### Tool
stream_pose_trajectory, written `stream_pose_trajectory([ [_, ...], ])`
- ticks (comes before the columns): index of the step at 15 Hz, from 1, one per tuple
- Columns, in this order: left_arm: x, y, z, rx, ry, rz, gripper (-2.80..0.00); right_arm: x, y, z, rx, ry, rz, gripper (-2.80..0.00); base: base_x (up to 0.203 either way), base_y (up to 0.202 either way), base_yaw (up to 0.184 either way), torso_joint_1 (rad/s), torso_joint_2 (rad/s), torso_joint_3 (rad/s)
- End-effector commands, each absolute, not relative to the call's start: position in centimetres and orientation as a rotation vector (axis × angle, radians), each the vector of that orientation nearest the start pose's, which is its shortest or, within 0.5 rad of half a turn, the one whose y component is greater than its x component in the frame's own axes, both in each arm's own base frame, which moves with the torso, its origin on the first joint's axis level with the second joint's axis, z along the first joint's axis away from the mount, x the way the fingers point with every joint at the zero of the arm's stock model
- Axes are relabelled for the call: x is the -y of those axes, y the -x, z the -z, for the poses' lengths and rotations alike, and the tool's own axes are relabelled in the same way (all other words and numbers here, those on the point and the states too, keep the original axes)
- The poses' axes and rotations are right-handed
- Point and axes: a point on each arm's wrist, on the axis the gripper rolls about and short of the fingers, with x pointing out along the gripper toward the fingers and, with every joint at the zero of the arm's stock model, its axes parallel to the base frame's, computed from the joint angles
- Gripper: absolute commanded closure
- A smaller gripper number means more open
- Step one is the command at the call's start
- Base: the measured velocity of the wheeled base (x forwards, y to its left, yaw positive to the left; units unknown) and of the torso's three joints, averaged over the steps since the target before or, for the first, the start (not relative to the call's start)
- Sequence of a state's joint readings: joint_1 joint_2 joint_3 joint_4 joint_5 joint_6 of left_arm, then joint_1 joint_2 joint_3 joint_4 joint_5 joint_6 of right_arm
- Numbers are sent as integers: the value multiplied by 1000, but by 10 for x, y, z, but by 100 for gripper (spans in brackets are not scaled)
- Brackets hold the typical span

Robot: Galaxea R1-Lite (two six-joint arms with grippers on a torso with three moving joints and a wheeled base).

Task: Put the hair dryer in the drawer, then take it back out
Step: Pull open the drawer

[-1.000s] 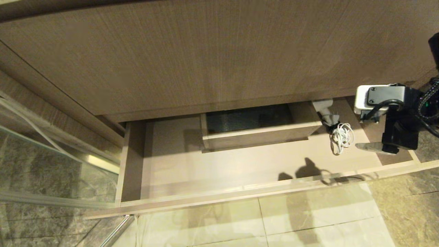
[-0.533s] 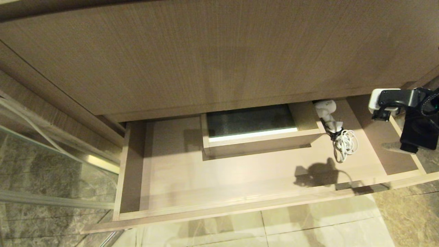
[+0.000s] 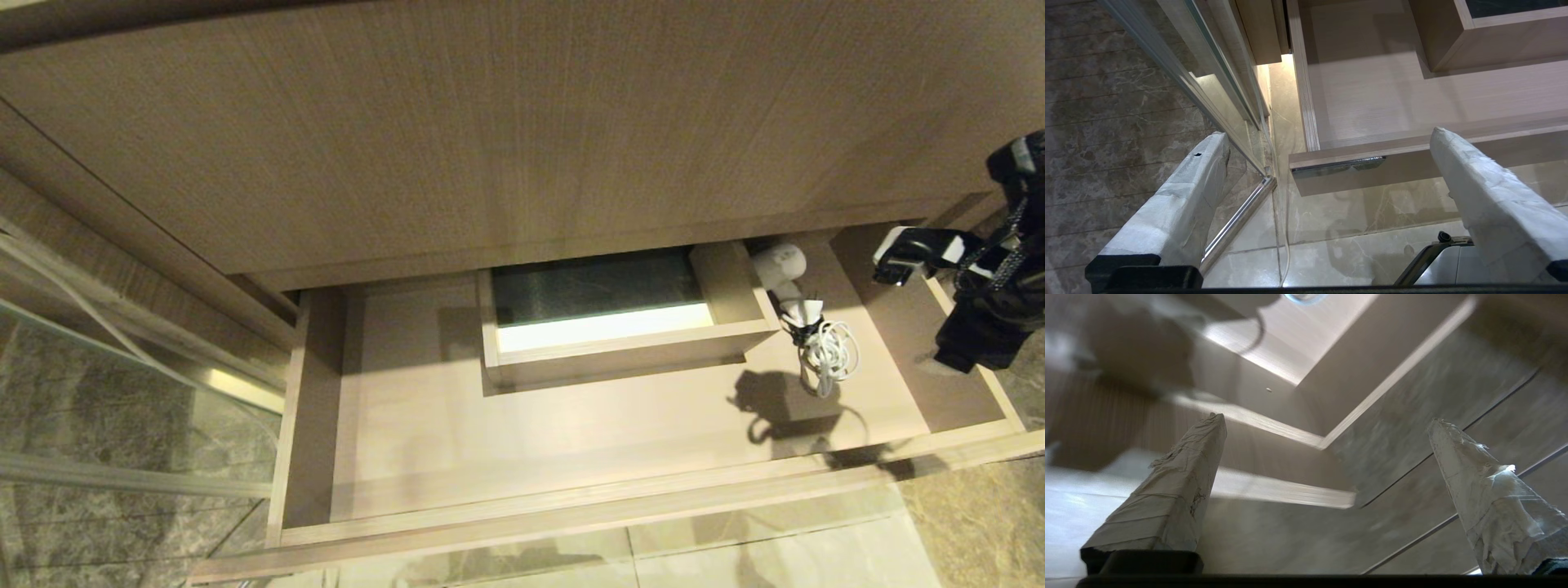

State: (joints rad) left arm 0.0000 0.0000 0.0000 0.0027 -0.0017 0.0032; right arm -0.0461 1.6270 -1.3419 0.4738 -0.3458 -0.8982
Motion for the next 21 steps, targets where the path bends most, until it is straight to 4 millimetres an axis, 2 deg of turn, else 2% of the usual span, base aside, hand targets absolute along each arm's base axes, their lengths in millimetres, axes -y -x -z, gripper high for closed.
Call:
stream_pose_trajectory([
  [1, 0, 23, -75, -3, -3, 2, -280, 27, -301, -233, -957, 891, 60, -280, 0, 0, 0, 0, 0, 0],
  [2, 0, 23, -75, -3, -3, 2, -280, 27, -303, -233, -953, 883, 67, -280, 0, 0, 0, 0, 0, 0],
  [3, 0, 23, -75, -2, -3, 2, -280, 28, -312, -229, -957, 862, 83, -280, 0, 0, 0, 0, 0, 0],
  [5, 0, 23, -75, -3, -3, 2, -280, 32, -348, -199, -1016, 819, 114, -280, 0, 0, 0, 0, 0, 0],
  [8, 0, 23, -75, -3, -3, 2, -280, 40, -386, -185, -995, 753, 192, -280, 0, 0, 0, 0, 0, 0],
  [10, 0, 23, -75, -3, -3, 2, -280, 43, -394, -184, -981, 733, 211, -280, 0, 0, 0, 0, 0, 0],
  [11, 0, 23, -75, -3, -3, 2, -280, 45, -403, -176, -983, 724, 215, -280, 0, 0, 0, 0, 0, 0],
  [14, 0, 23, -75, -3, -3, 2, -280, 50, -411, -172, -965, 709, 229, -280, 0, 0, 0, 0, 0, 0],
  [15, 0, 23, -75, -3, -3, 2, -280, 53, -419, -163, -968, 703, 232, -280, 0, 0, 0, 0, 0, 0],
  [18, 0, 23, -75, -3, -3, 2, -280, 57, -422, -160, -958, 686, 235, -280, 0, 0, 0, 0, 0, 0],
  [20, 0, 23, -75, -3, -3, 2, -280, 64, -432, -136, -980, 624, 206, -280, 0, 0, 0, 0, 0, 0],
  [21, 0, 23, -75, -3, -3, 2, -280, 64, -433, -133, -979, 611, 203, -280, 0, 0, 0, 0, 0, 0],
])
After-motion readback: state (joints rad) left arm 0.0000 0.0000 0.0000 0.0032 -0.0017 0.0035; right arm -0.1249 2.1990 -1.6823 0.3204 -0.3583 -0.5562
